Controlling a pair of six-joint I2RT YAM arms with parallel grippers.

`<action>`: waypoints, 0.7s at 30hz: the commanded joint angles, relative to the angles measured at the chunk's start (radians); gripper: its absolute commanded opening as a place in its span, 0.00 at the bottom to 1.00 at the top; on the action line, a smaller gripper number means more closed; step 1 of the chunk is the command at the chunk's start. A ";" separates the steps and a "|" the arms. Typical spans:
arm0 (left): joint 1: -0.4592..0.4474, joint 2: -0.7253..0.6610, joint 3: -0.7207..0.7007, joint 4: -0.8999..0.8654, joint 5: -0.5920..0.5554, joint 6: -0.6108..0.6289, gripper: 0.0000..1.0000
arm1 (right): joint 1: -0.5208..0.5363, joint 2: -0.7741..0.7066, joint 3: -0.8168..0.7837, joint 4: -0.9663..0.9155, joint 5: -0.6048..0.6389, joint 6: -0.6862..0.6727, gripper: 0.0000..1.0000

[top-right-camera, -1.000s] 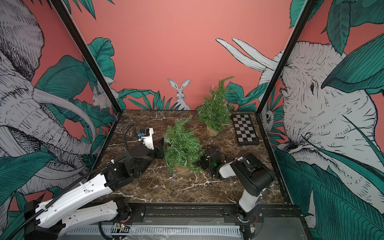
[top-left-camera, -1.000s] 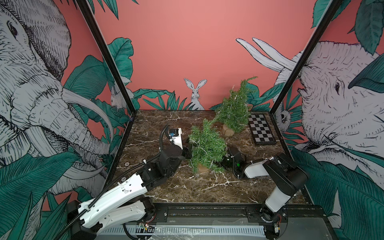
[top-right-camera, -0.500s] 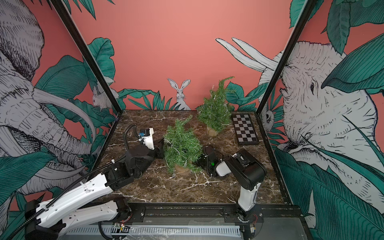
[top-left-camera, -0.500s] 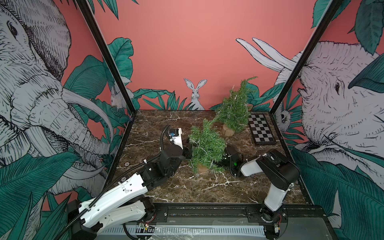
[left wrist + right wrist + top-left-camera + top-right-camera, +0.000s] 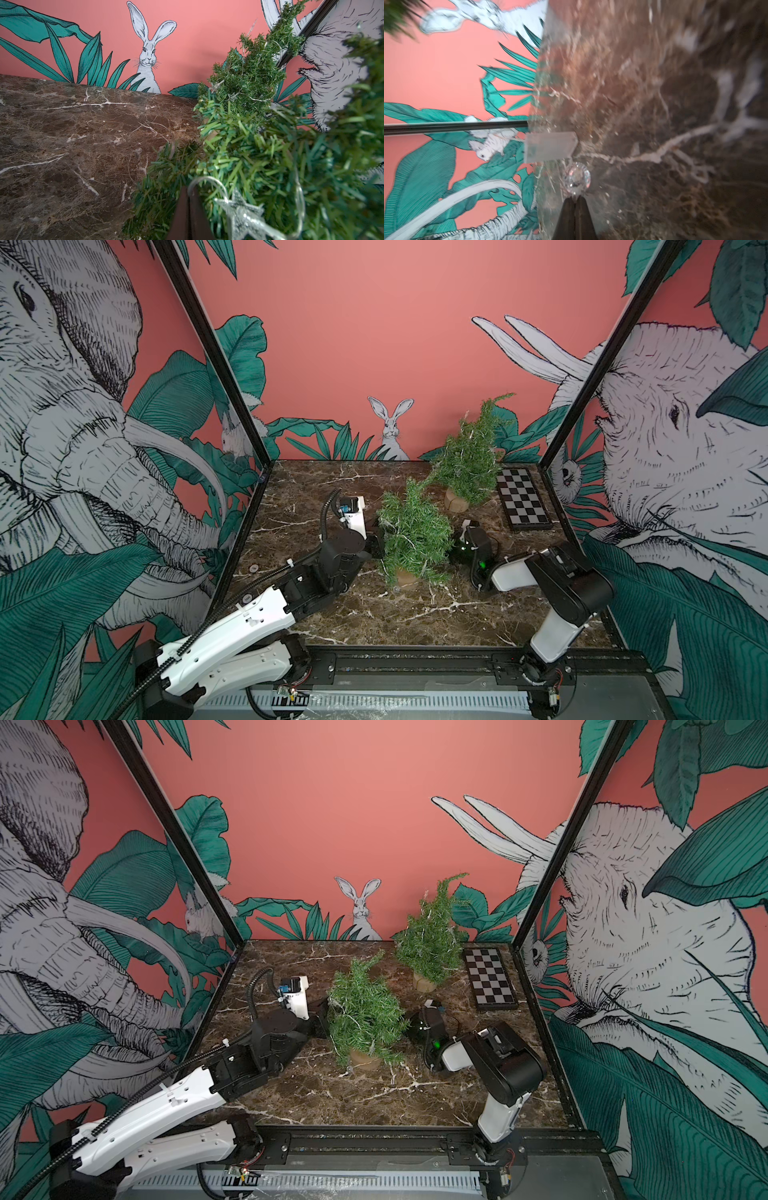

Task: Wrap string light around the christmas tree
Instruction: Wrap the light string around the Christmas tree.

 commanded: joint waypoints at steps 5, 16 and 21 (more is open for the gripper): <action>0.004 -0.031 -0.001 0.007 -0.002 -0.016 0.00 | -0.005 -0.283 0.012 -0.124 0.110 -0.149 0.00; 0.004 -0.036 -0.009 0.020 0.009 -0.016 0.00 | 0.011 -0.669 0.087 -0.512 0.234 -0.429 0.00; 0.004 -0.035 -0.009 0.027 0.013 -0.009 0.00 | 0.039 -0.759 0.089 -0.570 0.277 -0.485 0.00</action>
